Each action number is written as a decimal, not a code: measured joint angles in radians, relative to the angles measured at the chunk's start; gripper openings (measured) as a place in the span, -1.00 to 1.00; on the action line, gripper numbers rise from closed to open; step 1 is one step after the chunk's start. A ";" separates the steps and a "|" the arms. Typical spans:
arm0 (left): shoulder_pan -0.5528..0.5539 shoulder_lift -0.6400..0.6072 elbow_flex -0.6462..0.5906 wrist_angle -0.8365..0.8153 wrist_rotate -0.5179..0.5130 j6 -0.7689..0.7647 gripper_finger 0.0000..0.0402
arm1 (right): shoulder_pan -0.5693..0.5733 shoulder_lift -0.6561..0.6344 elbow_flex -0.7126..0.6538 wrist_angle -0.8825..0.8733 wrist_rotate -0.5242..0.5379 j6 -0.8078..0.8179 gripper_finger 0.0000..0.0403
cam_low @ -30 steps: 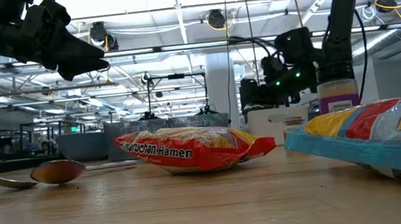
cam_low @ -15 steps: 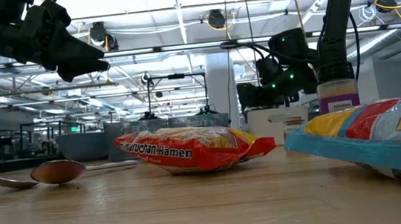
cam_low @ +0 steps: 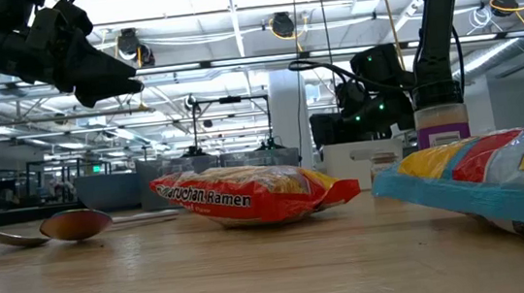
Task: Pick & Place Food Item
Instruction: Put the green seasoning bottle into the white bin
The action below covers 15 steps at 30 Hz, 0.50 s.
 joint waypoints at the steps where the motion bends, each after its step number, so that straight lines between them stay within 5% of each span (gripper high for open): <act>1: 0.000 0.000 0.000 -0.001 0.000 0.000 0.15 | -0.001 0.000 0.000 0.001 0.000 -0.001 -0.02; 15: 0.000 0.000 0.000 -0.002 0.000 -0.002 0.14 | -0.021 0.000 0.000 -0.003 -0.004 0.035 -0.02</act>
